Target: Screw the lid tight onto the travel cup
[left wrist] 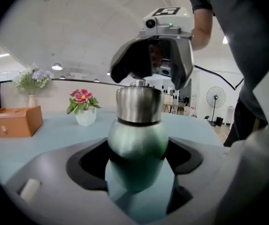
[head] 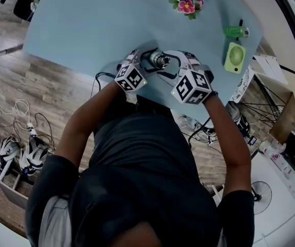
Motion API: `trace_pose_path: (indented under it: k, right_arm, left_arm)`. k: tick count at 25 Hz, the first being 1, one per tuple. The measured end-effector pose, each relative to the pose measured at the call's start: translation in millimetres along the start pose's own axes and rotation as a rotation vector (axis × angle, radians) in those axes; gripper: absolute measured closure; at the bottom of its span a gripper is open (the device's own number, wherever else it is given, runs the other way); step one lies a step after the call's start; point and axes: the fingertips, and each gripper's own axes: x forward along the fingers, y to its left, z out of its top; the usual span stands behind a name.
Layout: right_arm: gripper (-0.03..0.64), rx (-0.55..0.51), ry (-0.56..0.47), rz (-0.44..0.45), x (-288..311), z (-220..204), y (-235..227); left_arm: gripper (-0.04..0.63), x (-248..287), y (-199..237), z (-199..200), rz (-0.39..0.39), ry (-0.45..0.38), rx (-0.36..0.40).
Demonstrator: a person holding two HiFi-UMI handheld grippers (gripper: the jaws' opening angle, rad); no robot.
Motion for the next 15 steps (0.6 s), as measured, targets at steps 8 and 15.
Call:
trace_pose_path:
  k: [8,15]
  right_arm:
    - [0.360,-0.468,0.220,0.255,13.4,-14.5,-1.4]
    - [0.388,-0.185,0.143,0.135,14.7,-14.6,-2.0]
  left_arm:
    - [0.178,0.1,0.2,1.1,0.003,0.002,-0.001]
    - [0.178,-0.4,-0.7,0.8,0.002,0.002,0.004]
